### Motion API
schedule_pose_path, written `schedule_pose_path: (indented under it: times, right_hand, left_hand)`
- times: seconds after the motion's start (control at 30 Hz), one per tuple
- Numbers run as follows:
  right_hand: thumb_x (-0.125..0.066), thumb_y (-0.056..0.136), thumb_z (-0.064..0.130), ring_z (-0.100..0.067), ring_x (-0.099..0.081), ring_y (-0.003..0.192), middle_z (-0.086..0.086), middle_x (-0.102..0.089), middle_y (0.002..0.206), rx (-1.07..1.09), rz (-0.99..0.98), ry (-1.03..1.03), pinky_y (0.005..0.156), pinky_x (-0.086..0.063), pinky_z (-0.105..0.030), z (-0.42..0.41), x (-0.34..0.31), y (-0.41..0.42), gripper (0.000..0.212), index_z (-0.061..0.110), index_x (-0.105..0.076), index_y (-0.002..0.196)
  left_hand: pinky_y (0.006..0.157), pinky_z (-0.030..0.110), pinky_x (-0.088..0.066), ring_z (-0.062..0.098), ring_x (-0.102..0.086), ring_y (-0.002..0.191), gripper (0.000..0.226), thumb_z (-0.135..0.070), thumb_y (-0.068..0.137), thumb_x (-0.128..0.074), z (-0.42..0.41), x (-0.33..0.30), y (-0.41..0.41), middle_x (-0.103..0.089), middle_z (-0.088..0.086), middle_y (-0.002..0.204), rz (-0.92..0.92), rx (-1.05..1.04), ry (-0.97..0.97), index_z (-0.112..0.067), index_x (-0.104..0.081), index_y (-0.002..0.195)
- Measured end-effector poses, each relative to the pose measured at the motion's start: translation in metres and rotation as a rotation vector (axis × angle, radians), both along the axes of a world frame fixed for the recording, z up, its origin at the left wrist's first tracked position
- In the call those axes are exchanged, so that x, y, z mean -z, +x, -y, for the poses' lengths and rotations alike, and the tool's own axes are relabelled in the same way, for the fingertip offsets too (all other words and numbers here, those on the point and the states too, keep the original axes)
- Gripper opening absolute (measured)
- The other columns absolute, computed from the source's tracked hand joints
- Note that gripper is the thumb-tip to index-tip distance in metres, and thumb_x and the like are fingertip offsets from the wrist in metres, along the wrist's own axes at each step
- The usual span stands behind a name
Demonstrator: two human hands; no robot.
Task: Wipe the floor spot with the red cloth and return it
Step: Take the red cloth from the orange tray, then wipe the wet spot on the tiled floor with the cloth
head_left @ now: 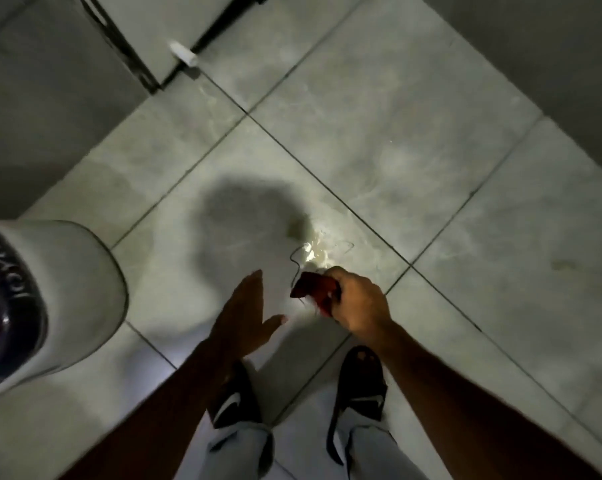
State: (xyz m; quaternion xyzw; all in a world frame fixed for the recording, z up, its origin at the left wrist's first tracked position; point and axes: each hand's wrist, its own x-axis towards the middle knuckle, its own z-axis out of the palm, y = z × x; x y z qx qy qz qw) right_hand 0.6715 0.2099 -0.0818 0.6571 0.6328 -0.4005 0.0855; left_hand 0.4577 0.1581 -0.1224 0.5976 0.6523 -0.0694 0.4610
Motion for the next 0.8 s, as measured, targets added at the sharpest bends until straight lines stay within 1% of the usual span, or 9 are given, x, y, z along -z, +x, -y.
schedule_pose_path:
  times: [0.1,0.2,0.27,0.33,0.43,0.53,0.67,0.73,0.8]
  right_hand:
    - [-0.077,0.074,0.04,-0.026,-0.069,0.088,0.002,-0.073,0.094,0.012,0.08,-0.058,0.075,-0.051,-0.03,0.003,0.059,0.031,0.04,0.033,-0.057,0.108]
    - [-0.069,0.079,0.027,-0.027,-0.069,0.092,-0.003,-0.073,0.101,0.017,0.003,-0.175,0.083,-0.057,-0.037,0.001,0.116,0.045,0.037,0.031,-0.06,0.114]
    - [-0.066,0.078,0.023,-0.026,-0.071,0.084,-0.004,-0.074,0.096,0.116,-0.053,-0.193,0.078,-0.06,-0.04,-0.006,0.144,0.05,0.035,0.03,-0.06,0.112]
    - [-0.069,0.074,0.026,-0.032,-0.064,0.104,-0.011,-0.066,0.115,0.137,0.074,0.014,0.088,-0.055,-0.044,-0.014,0.172,0.051,0.052,0.029,-0.053,0.123]
    - [-0.062,0.08,0.039,-0.045,-0.017,0.142,-0.022,-0.02,0.157,-0.077,0.374,0.272,0.11,-0.023,-0.06,0.001,0.205,0.046,0.083,0.023,-0.02,0.15]
    - [-0.048,0.092,0.042,-0.051,-0.019,0.141,-0.026,-0.02,0.157,-0.106,0.372,0.297,0.106,-0.029,-0.064,0.058,0.227,0.029,0.068,0.019,-0.023,0.152]
    - [-0.077,0.075,0.03,-0.058,-0.027,0.134,-0.029,-0.029,0.152,-0.207,0.246,0.126,0.098,-0.033,-0.073,0.135,0.219,0.016,0.084,0.019,-0.035,0.147]
    - [-0.072,0.079,0.029,-0.058,-0.029,0.133,-0.029,-0.03,0.151,-0.237,0.198,0.137,0.096,-0.036,-0.074,0.11,0.216,0.028,0.076,0.02,-0.037,0.146]
    - [-0.049,0.089,0.034,-0.057,-0.019,0.138,-0.028,-0.02,0.156,-0.138,0.193,0.232,0.101,-0.03,-0.073,0.035,0.227,0.036,0.066,0.022,-0.027,0.15]
  left_hand:
    - [0.123,0.045,-0.006,0.036,0.009,0.147,0.107,-0.052,0.085,-0.056,0.005,0.053,0.002,0.012,0.023,0.158,-0.259,0.306,0.041,0.001,0.015,0.145]
    - [0.122,0.049,-0.011,0.041,0.009,0.146,0.116,-0.049,0.078,-0.067,-0.001,0.093,-0.006,0.011,0.027,0.157,-0.401,0.345,0.005,0.004,0.012,0.145]
    - [0.121,0.05,-0.011,0.044,0.008,0.146,0.123,-0.05,0.073,-0.072,-0.006,0.112,-0.017,0.01,0.029,0.157,-0.451,0.315,0.035,0.005,0.011,0.145]
    - [0.121,0.05,-0.011,0.043,0.008,0.146,0.129,-0.05,0.068,-0.077,-0.012,0.129,-0.028,0.01,0.028,0.157,-0.473,0.276,0.073,0.003,0.012,0.145]
    - [0.122,0.049,-0.01,0.041,0.008,0.146,0.137,-0.05,0.061,-0.082,-0.027,0.147,-0.037,0.011,0.025,0.158,-0.456,0.257,0.057,0.001,0.013,0.146]
    - [0.122,0.046,-0.005,0.041,0.008,0.146,0.137,-0.052,0.061,-0.081,-0.033,0.162,-0.039,0.013,0.026,0.158,-0.426,0.295,-0.04,0.003,0.012,0.146]
    - [0.122,0.047,-0.001,0.042,0.011,0.146,0.124,-0.044,0.072,-0.075,-0.027,0.17,-0.04,0.016,0.029,0.156,-0.418,0.309,-0.052,0.003,0.013,0.145]
    - [0.122,0.046,0.0,0.041,0.011,0.146,0.122,-0.045,0.074,-0.073,-0.026,0.168,-0.04,0.016,0.028,0.156,-0.429,0.313,-0.05,0.002,0.014,0.145]
    - [0.122,0.045,0.0,0.04,0.012,0.146,0.122,-0.044,0.075,-0.073,-0.026,0.168,-0.039,0.017,0.028,0.156,-0.44,0.3,-0.047,0.002,0.015,0.145]
